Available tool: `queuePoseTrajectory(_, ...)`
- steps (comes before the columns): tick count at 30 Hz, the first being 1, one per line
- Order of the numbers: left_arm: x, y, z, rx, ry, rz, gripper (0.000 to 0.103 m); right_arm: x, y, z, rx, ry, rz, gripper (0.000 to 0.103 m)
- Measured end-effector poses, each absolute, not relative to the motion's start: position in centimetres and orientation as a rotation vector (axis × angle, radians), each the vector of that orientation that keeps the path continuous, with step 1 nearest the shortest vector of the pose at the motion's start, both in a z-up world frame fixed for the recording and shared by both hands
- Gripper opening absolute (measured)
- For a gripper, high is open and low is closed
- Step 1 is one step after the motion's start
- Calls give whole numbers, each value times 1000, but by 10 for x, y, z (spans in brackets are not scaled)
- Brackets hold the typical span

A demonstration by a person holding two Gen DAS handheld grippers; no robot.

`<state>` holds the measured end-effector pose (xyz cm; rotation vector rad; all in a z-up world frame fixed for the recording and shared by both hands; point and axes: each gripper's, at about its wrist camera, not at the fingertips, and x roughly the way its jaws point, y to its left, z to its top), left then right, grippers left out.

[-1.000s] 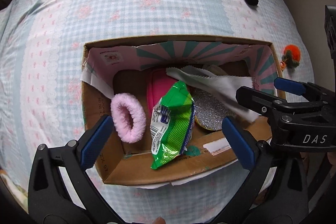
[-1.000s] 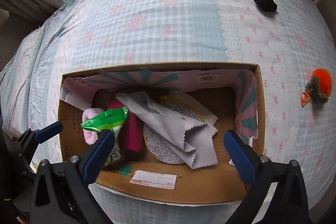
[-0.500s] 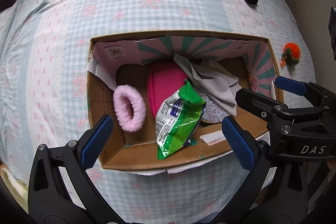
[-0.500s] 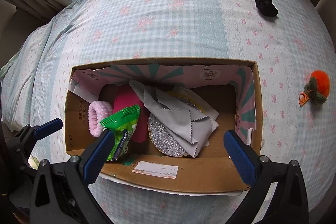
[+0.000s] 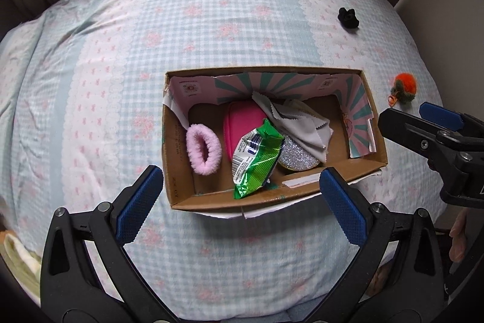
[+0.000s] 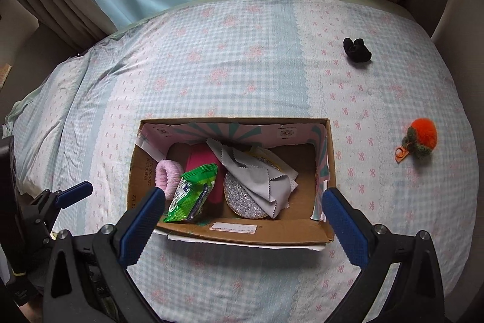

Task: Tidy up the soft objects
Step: 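Lift both tools from the box toward the black scrunchie and orange pompom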

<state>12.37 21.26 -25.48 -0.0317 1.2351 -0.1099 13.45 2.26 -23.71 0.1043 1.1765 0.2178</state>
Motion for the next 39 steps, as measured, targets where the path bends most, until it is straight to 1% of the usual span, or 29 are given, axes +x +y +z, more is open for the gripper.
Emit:
queuePoseTrajectory(5,109,210,-205,-35,1148,-82,103,109,-2,-178,91,1059,198,103)
queuePoseTrajectory(11,86,192,-133,-43,983,-25,103,77,-52,-113,92,912,125,103)
queuePoseTrajectory(15,62,171,-88,-37,872,32,103,54,-93,-81,87,835,60,103)
queuePoseTrajectory(19,37,147,-58,-52,804,60,103,38,-130,-62,58,794,44,103)
queuePoseTrajectory(24,20,107,-43,-64,773,70,103,21,-172,-51,53,747,49,103)
queuePoseTrajectory(29,19,65,-41,-87,752,77,103,18,-205,-52,26,723,66,103)
queuePoseTrajectory(34,37,25,-52,-125,761,75,103,30,-231,-66,6,739,95,103)
queuePoseTrajectory(39,75,-11,-71,-117,787,50,103,55,-254,-89,23,754,100,103)
